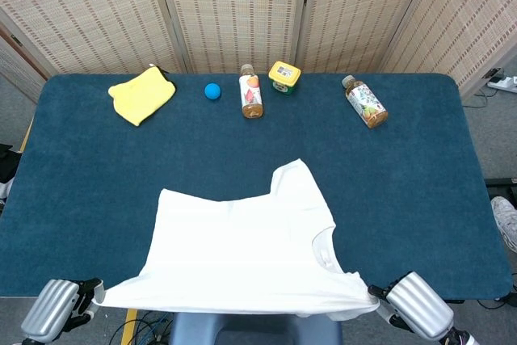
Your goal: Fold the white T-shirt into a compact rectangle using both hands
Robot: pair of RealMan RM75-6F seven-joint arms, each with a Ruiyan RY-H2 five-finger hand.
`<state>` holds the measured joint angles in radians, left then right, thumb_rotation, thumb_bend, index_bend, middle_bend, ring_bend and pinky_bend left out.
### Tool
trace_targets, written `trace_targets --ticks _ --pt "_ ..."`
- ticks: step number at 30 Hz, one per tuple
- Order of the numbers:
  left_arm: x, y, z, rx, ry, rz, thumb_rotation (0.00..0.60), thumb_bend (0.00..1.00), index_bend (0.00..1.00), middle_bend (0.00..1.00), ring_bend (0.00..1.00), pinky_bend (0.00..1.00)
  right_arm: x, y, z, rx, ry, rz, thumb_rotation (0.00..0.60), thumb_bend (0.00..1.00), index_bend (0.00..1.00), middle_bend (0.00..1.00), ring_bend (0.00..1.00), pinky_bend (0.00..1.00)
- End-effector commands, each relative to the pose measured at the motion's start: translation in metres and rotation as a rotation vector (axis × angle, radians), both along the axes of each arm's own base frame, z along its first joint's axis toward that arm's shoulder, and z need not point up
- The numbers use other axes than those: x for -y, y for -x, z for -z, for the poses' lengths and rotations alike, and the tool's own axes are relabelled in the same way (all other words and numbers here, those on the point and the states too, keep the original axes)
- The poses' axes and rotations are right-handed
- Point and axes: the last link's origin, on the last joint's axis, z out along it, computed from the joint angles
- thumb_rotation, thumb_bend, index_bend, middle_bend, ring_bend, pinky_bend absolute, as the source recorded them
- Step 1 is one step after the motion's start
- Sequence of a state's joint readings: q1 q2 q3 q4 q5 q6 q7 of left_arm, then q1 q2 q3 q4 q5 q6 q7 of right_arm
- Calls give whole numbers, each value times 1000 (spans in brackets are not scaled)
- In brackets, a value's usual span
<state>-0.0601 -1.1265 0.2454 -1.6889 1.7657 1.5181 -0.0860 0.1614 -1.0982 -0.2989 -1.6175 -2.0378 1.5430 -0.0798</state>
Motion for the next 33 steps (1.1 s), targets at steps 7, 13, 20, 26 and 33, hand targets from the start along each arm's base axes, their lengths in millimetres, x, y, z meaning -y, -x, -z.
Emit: trace_targets --ticks 7,13,20,26,33 --pt "-43 -2 11 -50 28 47 600 475 646 882 813 923 16 -2 14 -6 6 17 600 545 742 935 971 1000" --pt "-89 -10 25 -78 30 78 600 475 646 882 813 923 36 -6 25 -29 32 28 600 549 742 935 972 1000" --pt "-139 -19 44 -105 57 67 600 475 647 882 813 923 63 -13 43 -60 68 27 600 550 742 935 972 1000" --pt "-172 -28 58 -132 84 53 600 474 639 882 813 923 82 -20 57 -56 84 33 600 550 742 936 972 1000" --pt "-199 -33 73 -149 95 39 600 475 644 882 813 923 101 -24 71 -56 81 48 600 550 742 935 972 1000"
